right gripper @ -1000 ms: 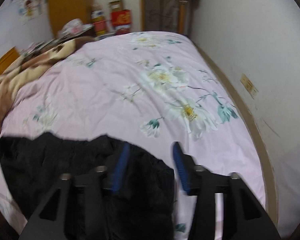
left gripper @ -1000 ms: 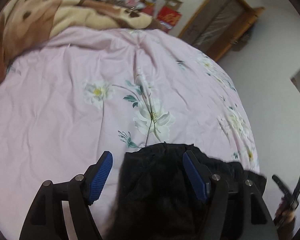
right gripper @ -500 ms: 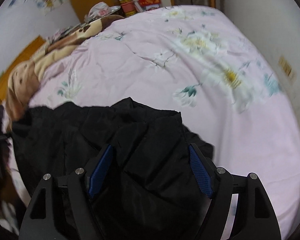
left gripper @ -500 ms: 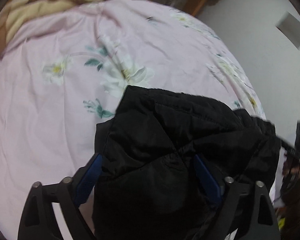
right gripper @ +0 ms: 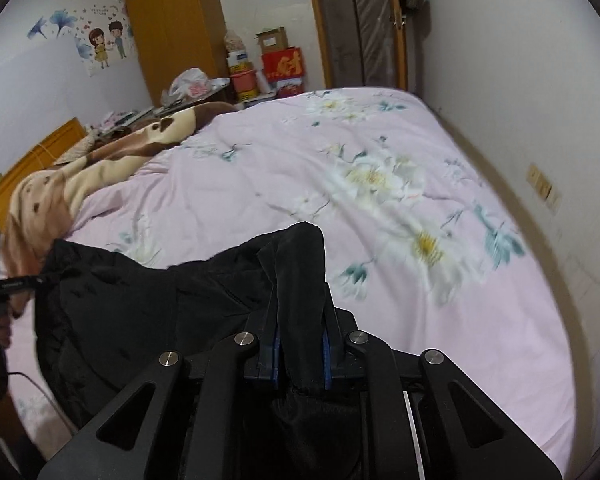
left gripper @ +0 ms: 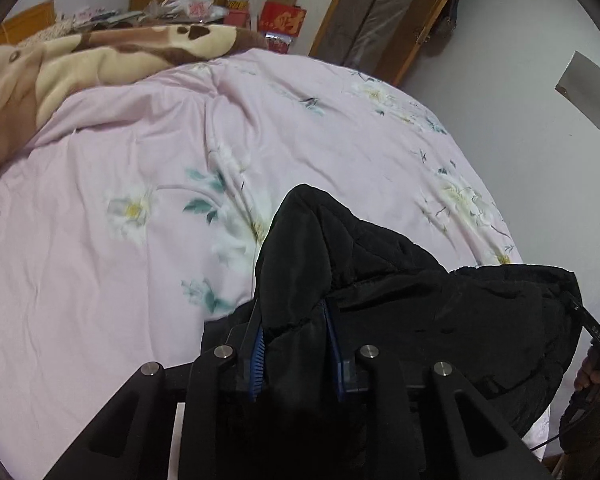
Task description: Fold large clothes
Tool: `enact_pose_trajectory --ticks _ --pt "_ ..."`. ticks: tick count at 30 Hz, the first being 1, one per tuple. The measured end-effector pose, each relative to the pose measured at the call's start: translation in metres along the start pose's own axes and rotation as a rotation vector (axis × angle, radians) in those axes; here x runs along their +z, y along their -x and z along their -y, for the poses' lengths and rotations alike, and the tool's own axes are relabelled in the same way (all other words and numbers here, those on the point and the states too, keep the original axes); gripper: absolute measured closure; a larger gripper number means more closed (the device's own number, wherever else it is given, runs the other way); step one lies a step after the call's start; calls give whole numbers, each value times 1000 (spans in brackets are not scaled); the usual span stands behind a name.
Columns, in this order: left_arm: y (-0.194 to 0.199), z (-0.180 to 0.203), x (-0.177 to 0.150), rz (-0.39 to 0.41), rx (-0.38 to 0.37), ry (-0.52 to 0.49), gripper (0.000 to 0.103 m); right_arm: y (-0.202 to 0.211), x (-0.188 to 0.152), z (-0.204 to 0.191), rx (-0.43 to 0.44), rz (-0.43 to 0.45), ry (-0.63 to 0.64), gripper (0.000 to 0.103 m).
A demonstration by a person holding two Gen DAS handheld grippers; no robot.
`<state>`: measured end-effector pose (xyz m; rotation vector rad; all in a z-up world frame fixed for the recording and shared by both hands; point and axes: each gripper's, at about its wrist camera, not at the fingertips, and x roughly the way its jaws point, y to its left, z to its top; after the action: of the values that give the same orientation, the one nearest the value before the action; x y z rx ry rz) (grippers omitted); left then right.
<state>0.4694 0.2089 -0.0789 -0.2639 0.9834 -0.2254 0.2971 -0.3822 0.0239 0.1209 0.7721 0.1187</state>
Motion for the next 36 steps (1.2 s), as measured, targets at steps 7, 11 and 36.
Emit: enact_pose_trajectory --ticks 7,11,36 --pt "-79 -4 -16 -167 162 -37 73 -99 -25 -7 -196 -307 25 80" --pt "-93 -2 -22 -184 206 -84 72 -129 -34 -9 -250 -433 65 75" --pt "-6 104 -106 -47 148 -155 39 12 -78 -85 -138 -92 79 43"
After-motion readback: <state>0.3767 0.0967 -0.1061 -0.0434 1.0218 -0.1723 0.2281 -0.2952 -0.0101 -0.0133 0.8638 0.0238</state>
